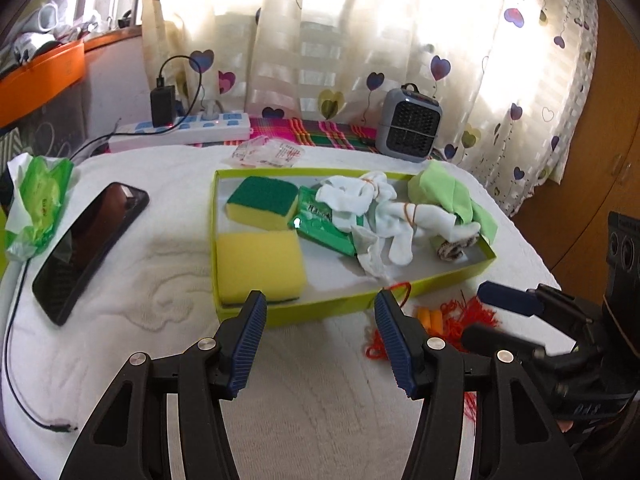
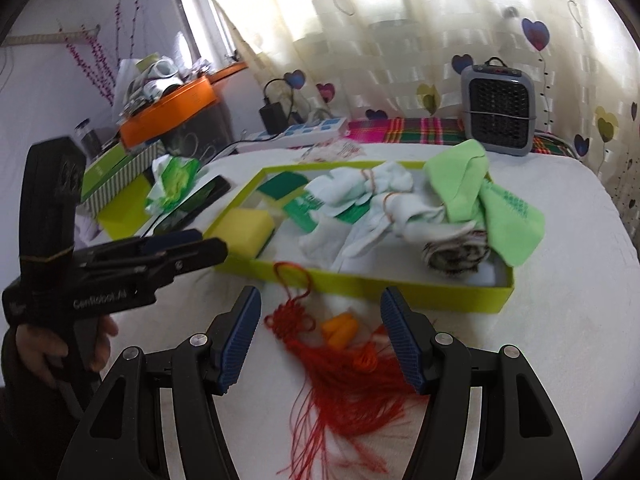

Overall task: Organize soft objects
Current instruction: 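Open both grippers and withdraw them from the box toward the red knot, then grasp the red tassel knot with the right gripper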

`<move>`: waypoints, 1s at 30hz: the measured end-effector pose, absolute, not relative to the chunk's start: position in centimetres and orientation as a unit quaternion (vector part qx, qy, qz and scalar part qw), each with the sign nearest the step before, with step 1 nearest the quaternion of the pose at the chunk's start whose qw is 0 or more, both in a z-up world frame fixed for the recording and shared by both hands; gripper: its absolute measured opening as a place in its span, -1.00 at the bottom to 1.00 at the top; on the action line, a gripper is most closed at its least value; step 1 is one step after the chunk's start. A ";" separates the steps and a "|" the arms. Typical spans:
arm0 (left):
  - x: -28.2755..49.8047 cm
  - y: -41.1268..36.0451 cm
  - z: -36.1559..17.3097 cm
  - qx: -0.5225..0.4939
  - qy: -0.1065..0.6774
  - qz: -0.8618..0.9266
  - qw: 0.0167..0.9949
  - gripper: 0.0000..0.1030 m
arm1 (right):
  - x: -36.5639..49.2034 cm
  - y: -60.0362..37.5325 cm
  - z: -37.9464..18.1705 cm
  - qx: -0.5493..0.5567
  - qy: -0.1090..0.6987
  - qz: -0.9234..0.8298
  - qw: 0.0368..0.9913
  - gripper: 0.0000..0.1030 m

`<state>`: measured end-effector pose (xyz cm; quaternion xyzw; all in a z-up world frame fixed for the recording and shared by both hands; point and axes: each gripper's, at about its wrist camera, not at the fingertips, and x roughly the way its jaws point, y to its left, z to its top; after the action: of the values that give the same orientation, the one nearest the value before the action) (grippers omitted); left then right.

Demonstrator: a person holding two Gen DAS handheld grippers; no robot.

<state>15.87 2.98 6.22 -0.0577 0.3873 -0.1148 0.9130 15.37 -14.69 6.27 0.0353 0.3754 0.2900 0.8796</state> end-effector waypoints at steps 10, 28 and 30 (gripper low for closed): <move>14.8 3.9 4.6 -0.073 0.403 -0.103 0.907 0.09 | 14.1 -11.8 4.9 -0.014 0.387 0.344 0.856 0.19; 14.7 4.6 3.7 -0.092 0.410 -0.113 0.900 0.08 | 14.7 -11.1 2.4 -0.095 0.425 0.297 0.850 -0.01; 14.7 4.6 3.7 -0.091 0.411 -0.113 0.900 0.08 | 14.7 -11.2 2.4 -0.099 0.424 0.291 0.852 -0.11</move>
<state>14.72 4.56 3.65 -0.0910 0.4110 -0.1129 0.9000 14.66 -11.22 2.43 -0.0992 0.4239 0.2912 0.8518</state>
